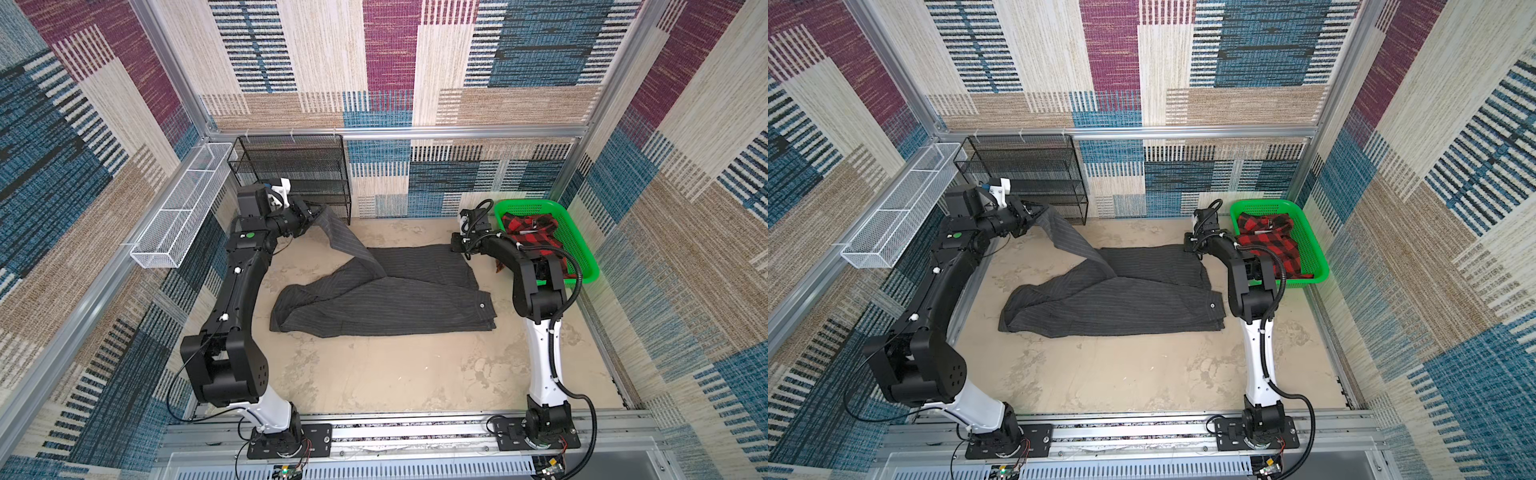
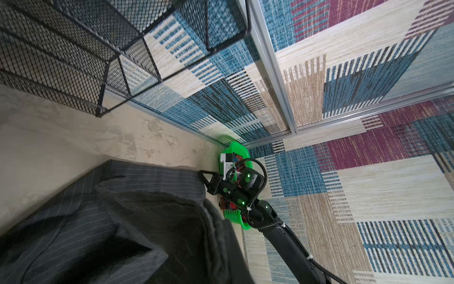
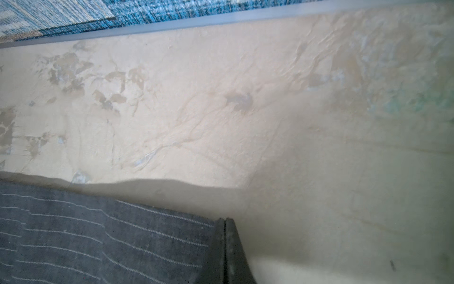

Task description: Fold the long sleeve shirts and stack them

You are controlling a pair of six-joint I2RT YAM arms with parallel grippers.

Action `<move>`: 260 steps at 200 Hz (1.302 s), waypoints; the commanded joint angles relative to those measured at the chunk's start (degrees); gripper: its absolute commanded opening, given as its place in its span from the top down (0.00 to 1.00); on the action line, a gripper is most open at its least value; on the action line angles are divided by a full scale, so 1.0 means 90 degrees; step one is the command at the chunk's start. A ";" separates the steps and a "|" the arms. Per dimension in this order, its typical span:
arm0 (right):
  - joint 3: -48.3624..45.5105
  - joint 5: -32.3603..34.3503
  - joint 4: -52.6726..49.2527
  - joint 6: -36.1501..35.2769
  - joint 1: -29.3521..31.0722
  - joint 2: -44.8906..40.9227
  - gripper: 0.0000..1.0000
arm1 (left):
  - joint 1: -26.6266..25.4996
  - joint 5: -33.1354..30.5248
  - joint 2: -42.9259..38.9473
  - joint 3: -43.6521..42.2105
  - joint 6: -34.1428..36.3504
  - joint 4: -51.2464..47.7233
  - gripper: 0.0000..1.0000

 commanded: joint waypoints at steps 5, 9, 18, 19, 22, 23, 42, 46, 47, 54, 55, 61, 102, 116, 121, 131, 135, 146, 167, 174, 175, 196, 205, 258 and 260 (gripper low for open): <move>0.0094 0.0072 -0.0034 -0.0165 -0.0021 -0.0112 0.97 | 0.0108 0.0395 0.0422 0.1059 0.0234 0.0197 1.00; 0.0094 0.0072 -0.0033 -0.0177 -0.0021 -0.0114 0.97 | 0.0125 0.0421 0.0495 0.1221 0.0280 0.0125 1.00; 0.0089 0.0071 -0.0036 -0.0192 -0.0030 -0.0133 0.97 | 0.0136 0.0530 0.0645 0.1634 0.0371 -0.0002 1.00; 0.0086 0.0069 -0.0036 -0.0192 -0.0030 -0.0137 0.97 | 0.0136 0.0546 0.0665 0.1678 0.0379 -0.0016 1.00; 0.0084 0.0075 -0.0023 -0.0200 -0.0031 -0.0138 0.97 | 0.0137 0.0581 0.0711 0.1801 0.0404 -0.0057 1.00; 0.0084 0.0076 -0.0025 -0.0201 -0.0031 -0.0140 0.97 | 0.0142 0.0591 0.0722 0.1835 0.0414 -0.0063 1.00; 0.0031 0.0065 0.0022 -0.0202 -0.0039 -0.0204 0.98 | 0.0146 0.0795 0.0865 0.2336 0.0552 -0.0196 1.00; 0.0017 0.0062 0.0039 -0.0209 -0.0040 -0.0226 0.98 | 0.0146 0.0821 0.0877 0.2397 0.0593 -0.0232 1.00; 0.0012 0.0065 0.0041 -0.0215 -0.0041 -0.0228 0.98 | 0.0146 0.0828 0.0878 0.2411 0.0612 -0.0239 1.00; -0.0004 0.0053 0.0078 -0.0219 -0.0041 -0.0260 0.98 | 0.0152 0.0862 0.0864 0.2537 0.0721 -0.0314 1.00; 0.0001 0.0055 0.0080 -0.0225 -0.0041 -0.0264 0.98 | 0.0154 0.0868 0.0862 0.2550 0.0739 -0.0328 1.00; -0.0005 0.0056 0.0096 -0.0239 -0.0042 -0.0288 0.98 | 0.0170 0.0874 0.0843 0.2652 0.0859 -0.0416 1.00; 0.0084 -0.0037 0.0101 -0.0362 -0.0070 -0.0420 0.99 | 0.0299 0.1091 0.0668 0.3012 0.1409 -0.0913 1.00; 0.0075 -0.0093 0.0111 -0.0421 -0.0065 -0.0514 0.99 | 0.0345 0.1196 0.0577 0.2995 0.1549 -0.1036 1.00; 0.0052 -0.0113 0.0120 -0.0436 -0.0063 -0.0568 0.99 | 0.0359 0.1244 0.0542 0.2991 0.1592 -0.1082 1.00; -0.0013 -0.0163 0.0143 -0.0482 -0.0068 -0.0688 0.99 | 0.0389 0.1389 0.0490 0.2972 0.1669 -0.1141 1.00; -0.0058 -0.0191 0.0154 -0.0496 -0.0069 -0.0740 0.99 | 0.0400 0.1455 0.0459 0.2955 0.1698 -0.1164 1.00; -0.0183 -0.0235 0.0189 -0.0536 -0.0070 -0.0900 0.99 | 0.0436 0.1577 0.0403 0.2952 0.1757 -0.1260 1.00; -0.0564 -0.0309 0.0220 -0.0592 -0.0070 -0.1257 1.00 | 0.0528 0.1924 0.0301 0.2983 0.1736 -0.1376 1.00; -0.0749 -0.0307 0.0241 -0.0602 -0.0070 -0.1420 1.00 | 0.0551 0.2044 0.0268 0.2974 0.1698 -0.1403 1.00; -0.0762 -0.0306 0.0244 -0.0597 -0.0070 -0.1440 1.00 | 0.0553 0.2055 0.0256 0.2973 0.1696 -0.1410 1.00; -0.1460 -0.0323 0.0370 -0.0610 -0.0069 -0.1888 1.00 | 0.0594 0.2277 0.0089 0.2911 0.1744 -0.1679 1.00; -0.1811 -0.0328 0.0484 -0.0608 -0.0067 -0.2063 0.99 | 0.0610 0.2343 -0.0030 0.2792 0.1735 -0.1719 1.00; -0.3548 -0.0502 0.0992 -0.0372 -0.0070 -0.3133 0.99 | 0.0723 0.2950 -0.0880 0.1797 0.1443 -0.1645 1.00; -0.3600 -0.0502 0.1003 -0.0364 -0.0070 -0.3162 0.99 | 0.0725 0.2970 -0.0932 0.1747 0.1432 -0.1642 1.00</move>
